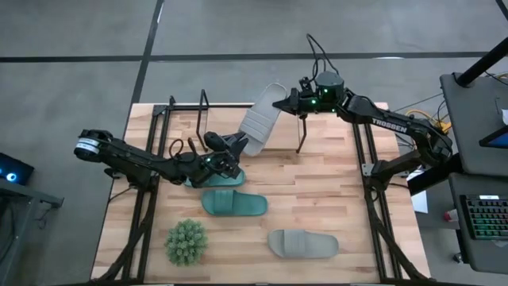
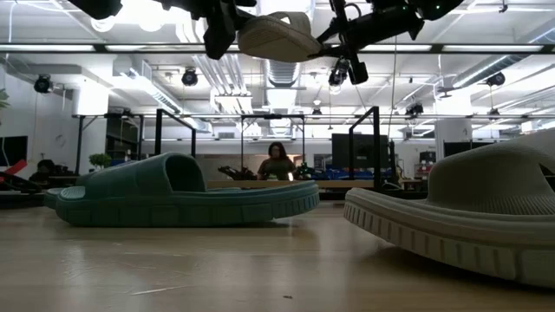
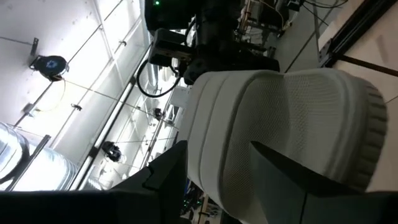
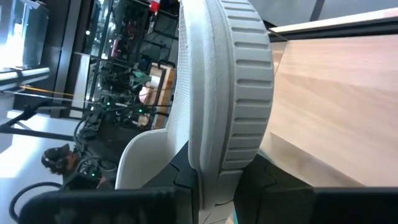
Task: Pick and place slides into the shelf
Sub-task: Put the top gray slipper on the shelf
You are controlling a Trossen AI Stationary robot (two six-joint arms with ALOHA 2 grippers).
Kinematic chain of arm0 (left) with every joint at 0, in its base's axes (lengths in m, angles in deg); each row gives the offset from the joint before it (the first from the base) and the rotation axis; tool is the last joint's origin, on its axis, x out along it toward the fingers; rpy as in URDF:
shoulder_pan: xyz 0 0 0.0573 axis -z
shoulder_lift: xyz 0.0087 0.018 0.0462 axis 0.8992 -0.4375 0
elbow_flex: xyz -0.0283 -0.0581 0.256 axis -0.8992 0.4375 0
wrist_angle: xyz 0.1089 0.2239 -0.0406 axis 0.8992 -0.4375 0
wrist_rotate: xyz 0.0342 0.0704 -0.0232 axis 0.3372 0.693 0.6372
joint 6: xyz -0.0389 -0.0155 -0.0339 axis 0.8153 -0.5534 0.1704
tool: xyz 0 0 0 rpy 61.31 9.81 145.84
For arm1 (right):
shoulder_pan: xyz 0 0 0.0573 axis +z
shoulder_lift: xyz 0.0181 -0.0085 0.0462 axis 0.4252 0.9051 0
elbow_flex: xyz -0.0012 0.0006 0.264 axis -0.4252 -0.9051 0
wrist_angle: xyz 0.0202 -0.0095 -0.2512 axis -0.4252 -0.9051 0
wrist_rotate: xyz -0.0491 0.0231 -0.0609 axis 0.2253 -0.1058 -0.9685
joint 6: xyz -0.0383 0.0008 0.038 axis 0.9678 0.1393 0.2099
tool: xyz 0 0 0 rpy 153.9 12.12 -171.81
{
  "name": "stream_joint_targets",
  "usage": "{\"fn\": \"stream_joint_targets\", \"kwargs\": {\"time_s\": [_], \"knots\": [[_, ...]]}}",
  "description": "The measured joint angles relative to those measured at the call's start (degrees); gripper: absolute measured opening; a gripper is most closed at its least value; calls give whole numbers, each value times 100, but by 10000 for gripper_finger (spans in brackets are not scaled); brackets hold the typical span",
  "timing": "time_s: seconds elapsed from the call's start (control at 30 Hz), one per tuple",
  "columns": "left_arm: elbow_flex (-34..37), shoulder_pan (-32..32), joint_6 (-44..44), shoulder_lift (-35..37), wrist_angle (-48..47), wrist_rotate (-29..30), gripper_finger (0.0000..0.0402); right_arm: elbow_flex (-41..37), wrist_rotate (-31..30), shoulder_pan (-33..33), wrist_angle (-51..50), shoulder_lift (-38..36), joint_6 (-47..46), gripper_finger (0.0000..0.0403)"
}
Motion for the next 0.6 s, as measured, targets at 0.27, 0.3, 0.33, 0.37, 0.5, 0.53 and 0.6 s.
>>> {"fn": "stream_joint_targets", "kwargs": {"time_s": [0.27, 0.3, 0.33, 0.37, 0.5, 0.53, 0.6], "knots": [[0, -1, -1, 81, 6, 68, 157, 0, -7, 192, 56, 0, -56, 47], [0, -2, -1, 81, 4, 69, 157, 0, -11, 213, 54, 0, -61, 47], [0, -2, -1, 81, 7, 69, 157, 0, -15, 240, 57, 0, -62, 47], [0, -2, -1, 77, 14, 69, 157, 0, -15, 269, 57, 0, -63, 47], [0, -2, 1, 68, 6, 65, 157, 0, -19, 358, 57, 0, -64, 47], [0, -1, 3, 68, 7, 66, 157, 0, -31, 380, 57, 0, -83, 47], [0, 0, 3, 68, 5, 66, 156, 0, -39, 415, 65, 0, -102, 47]]}}
